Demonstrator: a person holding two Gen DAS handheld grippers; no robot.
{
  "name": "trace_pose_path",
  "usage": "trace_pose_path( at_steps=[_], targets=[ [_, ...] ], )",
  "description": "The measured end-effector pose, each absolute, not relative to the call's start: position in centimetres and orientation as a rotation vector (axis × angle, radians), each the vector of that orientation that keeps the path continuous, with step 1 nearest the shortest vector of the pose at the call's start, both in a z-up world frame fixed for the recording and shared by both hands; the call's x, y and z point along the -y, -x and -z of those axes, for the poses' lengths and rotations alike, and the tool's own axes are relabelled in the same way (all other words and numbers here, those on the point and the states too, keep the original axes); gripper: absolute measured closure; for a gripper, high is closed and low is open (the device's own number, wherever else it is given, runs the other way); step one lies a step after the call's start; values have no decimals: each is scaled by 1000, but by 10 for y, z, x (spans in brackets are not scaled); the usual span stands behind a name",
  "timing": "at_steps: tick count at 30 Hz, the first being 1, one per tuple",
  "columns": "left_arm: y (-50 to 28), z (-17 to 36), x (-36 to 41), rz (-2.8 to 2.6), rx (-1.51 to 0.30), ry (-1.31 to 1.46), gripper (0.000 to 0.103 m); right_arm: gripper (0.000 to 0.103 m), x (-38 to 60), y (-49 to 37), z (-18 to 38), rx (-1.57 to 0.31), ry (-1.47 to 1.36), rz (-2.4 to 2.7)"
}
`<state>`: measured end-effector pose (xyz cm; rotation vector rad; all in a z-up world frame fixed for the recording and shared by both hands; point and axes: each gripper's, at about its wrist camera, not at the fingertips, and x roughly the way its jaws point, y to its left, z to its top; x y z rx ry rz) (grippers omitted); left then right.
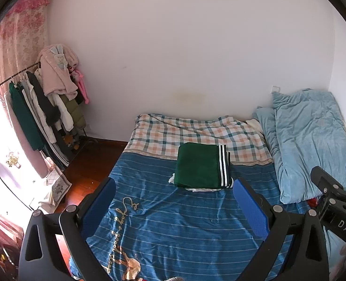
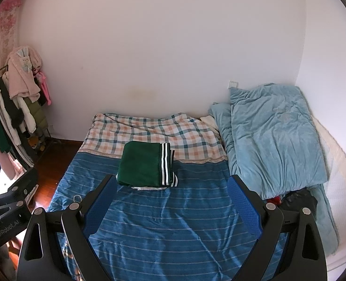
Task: Fold large clothes
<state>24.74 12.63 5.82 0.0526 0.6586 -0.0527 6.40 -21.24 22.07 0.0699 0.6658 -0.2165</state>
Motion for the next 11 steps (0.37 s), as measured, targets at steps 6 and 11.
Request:
trace_pose_path(
  at_steps=[6,11],
  targets=[
    [-248,-57,-127,51,-662,-53,1,7,211,-66,-221,-667,-70,214],
    [-244,-55,-126,45,-649,-50,1,7,208,-68,-224,-667,-69,206]
  ],
)
